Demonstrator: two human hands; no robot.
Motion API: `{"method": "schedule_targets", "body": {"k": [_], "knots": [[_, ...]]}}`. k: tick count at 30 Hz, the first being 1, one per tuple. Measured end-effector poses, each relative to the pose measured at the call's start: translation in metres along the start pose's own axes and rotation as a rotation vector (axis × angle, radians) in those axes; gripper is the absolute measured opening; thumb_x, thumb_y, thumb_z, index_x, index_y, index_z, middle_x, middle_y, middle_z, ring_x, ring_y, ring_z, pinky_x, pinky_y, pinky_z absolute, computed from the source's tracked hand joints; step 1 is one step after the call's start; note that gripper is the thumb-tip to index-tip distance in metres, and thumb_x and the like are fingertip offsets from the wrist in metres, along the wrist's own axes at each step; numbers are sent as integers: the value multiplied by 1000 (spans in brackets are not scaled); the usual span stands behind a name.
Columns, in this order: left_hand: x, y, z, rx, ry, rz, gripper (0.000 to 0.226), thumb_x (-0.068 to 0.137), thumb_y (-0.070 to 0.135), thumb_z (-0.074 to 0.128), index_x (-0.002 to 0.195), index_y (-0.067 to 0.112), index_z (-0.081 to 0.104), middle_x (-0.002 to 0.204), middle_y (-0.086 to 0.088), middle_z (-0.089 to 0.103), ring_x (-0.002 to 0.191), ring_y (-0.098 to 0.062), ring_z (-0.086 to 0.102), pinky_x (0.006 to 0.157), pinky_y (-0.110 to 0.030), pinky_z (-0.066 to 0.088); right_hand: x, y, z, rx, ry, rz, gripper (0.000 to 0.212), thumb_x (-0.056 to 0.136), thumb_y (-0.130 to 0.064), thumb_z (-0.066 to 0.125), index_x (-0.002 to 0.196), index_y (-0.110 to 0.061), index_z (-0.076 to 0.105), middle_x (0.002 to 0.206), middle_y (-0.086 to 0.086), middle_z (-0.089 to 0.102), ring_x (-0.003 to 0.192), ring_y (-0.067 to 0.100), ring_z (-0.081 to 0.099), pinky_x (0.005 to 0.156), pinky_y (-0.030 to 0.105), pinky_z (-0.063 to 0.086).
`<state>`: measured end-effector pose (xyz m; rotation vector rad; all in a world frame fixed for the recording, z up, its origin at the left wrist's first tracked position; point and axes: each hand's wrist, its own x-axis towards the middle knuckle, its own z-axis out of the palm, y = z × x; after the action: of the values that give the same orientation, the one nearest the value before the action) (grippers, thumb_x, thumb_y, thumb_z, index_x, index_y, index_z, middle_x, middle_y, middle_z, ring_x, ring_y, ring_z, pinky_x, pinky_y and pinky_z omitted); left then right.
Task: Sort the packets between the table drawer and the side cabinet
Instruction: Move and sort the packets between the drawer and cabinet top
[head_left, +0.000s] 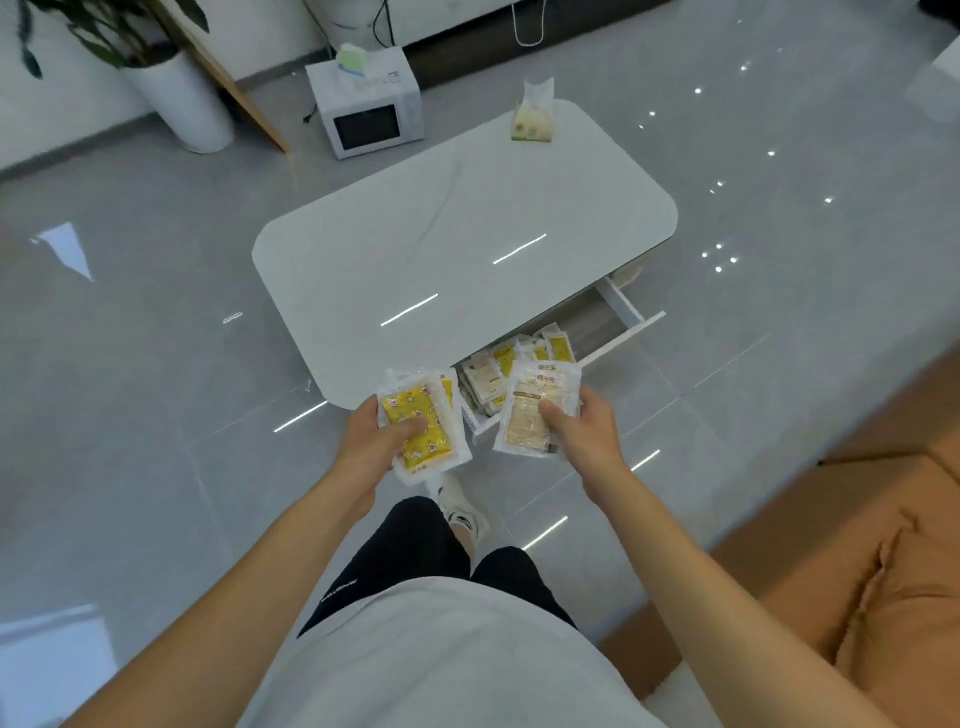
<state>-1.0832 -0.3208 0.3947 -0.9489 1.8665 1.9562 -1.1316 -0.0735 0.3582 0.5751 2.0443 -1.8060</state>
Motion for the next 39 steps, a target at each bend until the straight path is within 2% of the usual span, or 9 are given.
{"method": "schedule_targets", "body": {"k": [4,10,13,17,22,28,33,36,39], "knots": [[78,2,29,-5,-3,-56,33,88,8,75,118,20,66,108,1,76,98,-19,74,79,-33,60,74,-3,1,-64,27,54,29,97,-17,68,126,-19,63,114,-3,73,99,15,73,65,21,59],[215,-27,88,46,-44,-159,38,88,9,75,123,19,63,109,3,75,97,-14,73,66,-20,57,211,32,-3,-122,69,124,28,96,-11,67,123,-16,63,112,0,74,97,16,74,70,30,63],[283,-61,112,54,-48,-239,35,87,8,75,119,21,65,107,3,76,94,-14,74,68,-23,58,288,71,1,-179,75,140,25,95,-12,67,119,-18,64,110,-1,73,97,15,73,71,30,63],[367,-115,137,67,1,-325,36,86,6,74,119,19,66,107,-1,77,96,-19,75,75,-35,61,387,130,12,-302,52,167,22,92,-19,69,114,-21,63,109,1,71,96,20,72,79,45,64],[446,-175,171,19,85,-454,25,89,6,72,107,23,66,105,-2,76,90,-18,74,72,-33,59,479,186,17,-472,4,188,26,95,-17,66,121,-17,62,114,1,70,102,24,71,82,46,63],[495,-213,200,46,58,-440,34,90,8,74,122,18,66,111,0,74,93,-16,74,66,-29,61,537,223,15,-647,-19,184,26,96,-19,66,121,-11,60,116,6,69,103,28,69,83,48,62],[512,-218,208,41,81,-414,38,91,11,74,125,18,61,120,-3,70,105,-20,70,85,-39,60,551,233,17,-641,-63,200,39,97,-15,64,134,-13,53,125,7,65,110,27,67,84,43,62],[511,-214,204,189,25,-434,66,90,20,76,145,18,40,135,-8,58,116,-25,61,94,-42,55,546,227,16,-714,-158,209,55,99,-15,60,149,-15,39,135,8,56,115,26,60,80,35,57],[496,-201,198,423,-19,-381,74,91,26,73,152,19,33,143,-9,52,119,-25,56,101,-42,50,535,216,9,-918,-200,94,59,97,-21,60,151,-15,38,141,11,50,130,31,47,101,47,50]]}}
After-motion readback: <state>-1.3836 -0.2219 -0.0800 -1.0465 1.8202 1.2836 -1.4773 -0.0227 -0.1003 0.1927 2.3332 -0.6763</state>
